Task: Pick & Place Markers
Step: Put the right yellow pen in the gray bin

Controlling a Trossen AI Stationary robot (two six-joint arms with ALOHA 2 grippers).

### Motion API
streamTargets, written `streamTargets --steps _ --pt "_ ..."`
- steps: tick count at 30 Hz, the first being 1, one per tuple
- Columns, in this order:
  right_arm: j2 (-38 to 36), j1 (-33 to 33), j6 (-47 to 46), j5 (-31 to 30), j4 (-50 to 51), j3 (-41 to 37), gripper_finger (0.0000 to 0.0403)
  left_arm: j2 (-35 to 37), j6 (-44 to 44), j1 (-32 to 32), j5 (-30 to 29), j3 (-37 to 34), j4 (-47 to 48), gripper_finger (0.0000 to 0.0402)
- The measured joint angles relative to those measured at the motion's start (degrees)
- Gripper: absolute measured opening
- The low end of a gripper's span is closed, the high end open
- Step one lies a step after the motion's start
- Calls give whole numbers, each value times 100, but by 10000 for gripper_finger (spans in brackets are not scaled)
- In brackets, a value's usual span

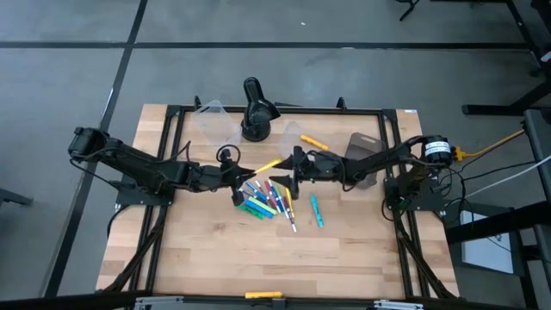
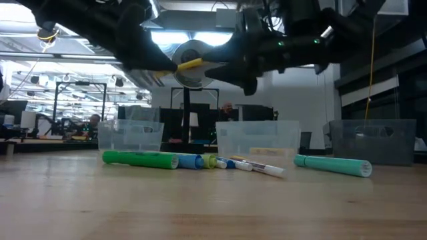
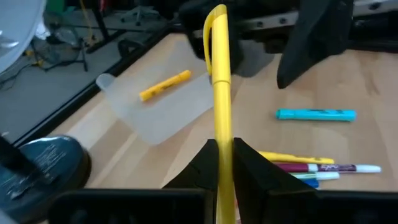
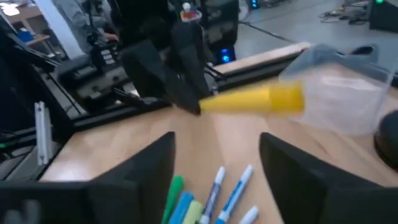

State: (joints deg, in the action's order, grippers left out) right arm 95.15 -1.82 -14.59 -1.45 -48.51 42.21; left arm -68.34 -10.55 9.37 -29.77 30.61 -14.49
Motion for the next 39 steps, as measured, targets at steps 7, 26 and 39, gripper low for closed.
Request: streamTargets --steps 7,26,39 --pt "0 -40 49 260 0 218 294 0 238 0 266 2 -163 22" --pt "0 -40 194 61 -4 252 188 0 290 -2 506 2 -163 23" --pt "-3 -29 124 134 -3 256 60 -7 384 -2 535 2 -143 24"
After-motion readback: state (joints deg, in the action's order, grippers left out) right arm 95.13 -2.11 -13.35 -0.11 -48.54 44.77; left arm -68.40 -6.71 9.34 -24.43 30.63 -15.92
